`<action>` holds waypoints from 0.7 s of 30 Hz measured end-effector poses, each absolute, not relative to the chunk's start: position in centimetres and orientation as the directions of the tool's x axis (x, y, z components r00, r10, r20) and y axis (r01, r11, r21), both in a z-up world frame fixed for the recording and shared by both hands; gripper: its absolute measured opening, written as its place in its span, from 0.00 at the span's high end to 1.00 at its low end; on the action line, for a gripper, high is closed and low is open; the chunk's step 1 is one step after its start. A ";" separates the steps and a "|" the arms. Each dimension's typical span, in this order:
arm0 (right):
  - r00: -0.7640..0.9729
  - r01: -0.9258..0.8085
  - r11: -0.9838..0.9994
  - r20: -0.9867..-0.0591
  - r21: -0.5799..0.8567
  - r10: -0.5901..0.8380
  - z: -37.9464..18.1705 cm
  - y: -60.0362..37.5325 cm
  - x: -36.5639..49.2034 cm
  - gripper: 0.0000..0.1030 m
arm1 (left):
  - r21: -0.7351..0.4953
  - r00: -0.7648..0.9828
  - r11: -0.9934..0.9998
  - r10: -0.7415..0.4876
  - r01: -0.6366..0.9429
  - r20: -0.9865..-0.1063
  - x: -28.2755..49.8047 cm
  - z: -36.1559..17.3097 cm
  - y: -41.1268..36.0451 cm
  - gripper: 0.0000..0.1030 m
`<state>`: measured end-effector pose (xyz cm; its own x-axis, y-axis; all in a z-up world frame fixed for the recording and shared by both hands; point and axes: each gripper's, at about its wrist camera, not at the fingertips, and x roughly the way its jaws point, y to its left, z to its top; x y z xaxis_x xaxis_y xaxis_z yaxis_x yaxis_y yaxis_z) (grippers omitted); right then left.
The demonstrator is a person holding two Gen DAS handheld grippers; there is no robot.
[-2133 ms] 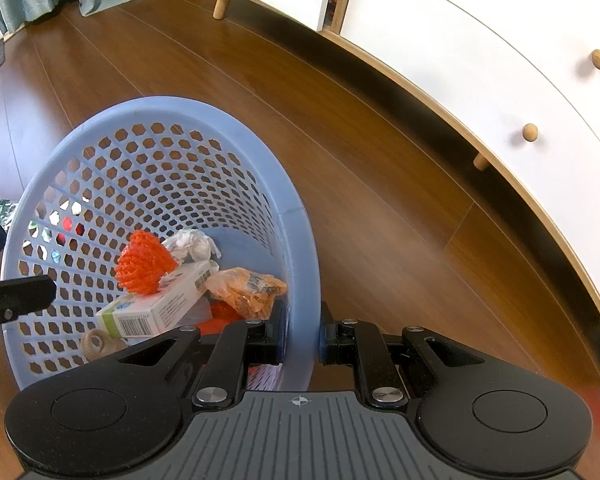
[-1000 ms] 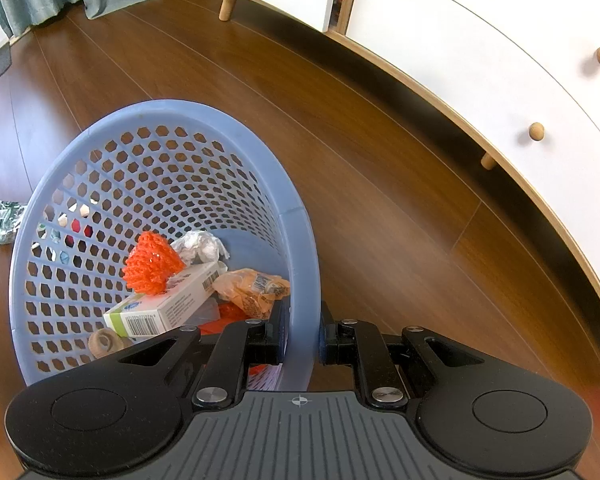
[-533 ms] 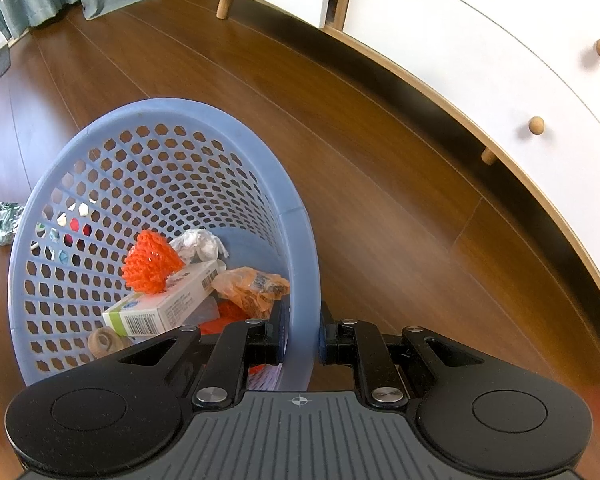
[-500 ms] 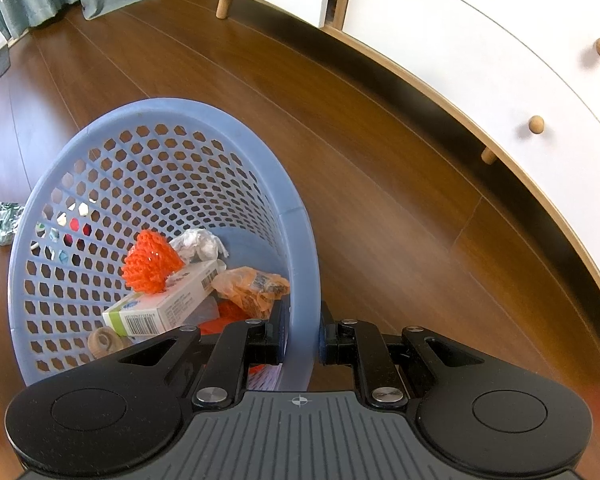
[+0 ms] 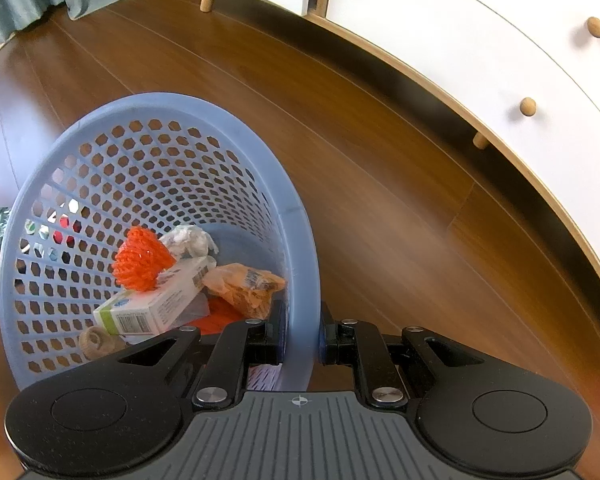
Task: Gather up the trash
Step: 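Move the open left gripper back toward the blue face mask, then grasp the blue face mask with the left gripper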
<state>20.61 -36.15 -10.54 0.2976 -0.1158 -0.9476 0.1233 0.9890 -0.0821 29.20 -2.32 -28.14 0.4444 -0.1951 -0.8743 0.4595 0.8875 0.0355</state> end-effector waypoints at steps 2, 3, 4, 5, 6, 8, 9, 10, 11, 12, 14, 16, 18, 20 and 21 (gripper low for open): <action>0.297 0.123 0.989 -0.947 -0.085 -0.118 -10.6 -36.1 20.7 0.89 | 0.037 0.442 0.888 -0.192 0.459 -0.876 29.3 -29.1 -2.3 0.46; 0.298 0.123 0.989 -0.947 -0.085 -0.118 -10.6 -36.0 20.6 0.89 | 0.046 0.443 0.887 -0.184 0.459 -0.878 29.4 -29.5 -2.3 0.46; 0.298 0.124 0.989 -0.947 -0.084 -0.118 -10.6 -36.1 20.7 0.89 | 0.052 0.444 0.887 -0.179 0.459 -0.878 29.5 -29.9 -2.3 0.46; 0.298 0.125 0.988 -0.947 -0.085 -0.119 -10.6 -36.1 20.7 0.89 | 0.056 0.447 0.886 -0.177 0.460 -0.877 29.6 -30.2 -2.3 0.46; 0.299 0.125 0.988 -0.947 -0.086 -0.120 -10.6 -36.0 20.7 0.89 | 0.062 0.450 0.886 -0.172 0.459 -0.876 29.8 -30.4 -2.3 0.46; 0.300 0.125 0.988 -0.946 -0.087 -0.122 -10.5 -36.0 20.8 0.89 | 0.074 0.450 0.887 -0.158 0.455 -0.879 30.4 -31.1 -2.4 0.46; 0.300 0.125 0.988 -0.946 -0.088 -0.122 -10.5 -35.9 20.8 0.89 | 0.081 0.451 0.889 -0.148 0.450 -0.880 30.7 -31.4 -2.5 0.46; 0.300 0.125 0.988 -0.946 -0.088 -0.122 -10.5 -36.0 20.8 0.89 | 0.084 0.452 0.893 -0.141 0.442 -0.881 31.0 -31.6 -2.5 0.46; 0.300 0.125 0.988 -0.946 -0.088 -0.122 -10.4 -36.0 20.7 0.89 | 0.085 0.453 0.897 -0.136 0.435 -0.881 31.2 -31.8 -2.5 0.46; 0.299 0.125 0.988 -0.946 -0.089 -0.123 -10.4 -35.9 20.7 0.89 | 0.087 0.456 0.900 -0.131 0.427 -0.880 31.5 -32.0 -2.6 0.46; 0.299 0.126 0.988 -0.947 -0.087 -0.122 -10.4 -35.9 20.7 0.89 | 0.092 0.457 0.902 -0.124 0.422 -0.881 31.9 -32.3 -2.8 0.46; 0.297 0.128 0.988 -0.947 -0.084 -0.119 -10.2 -36.1 20.7 0.89 | 0.092 0.456 0.903 -0.123 0.420 -0.882 32.2 -32.5 -3.0 0.46; 0.296 0.130 0.988 -0.948 -0.082 -0.118 -10.2 -36.2 20.7 0.89 | 0.091 0.453 0.903 -0.122 0.420 -0.883 32.4 -32.8 -3.2 0.46; 0.295 0.132 0.988 -0.948 -0.081 -0.117 -10.1 -36.3 20.6 0.89 | 0.077 0.449 0.910 -0.127 0.409 -0.884 32.8 -32.9 -3.2 0.46; 0.295 0.132 0.988 -0.948 -0.081 -0.117 -10.1 -36.3 20.6 0.89 | 0.071 0.448 0.913 -0.128 0.402 -0.885 32.9 -32.9 -3.2 0.46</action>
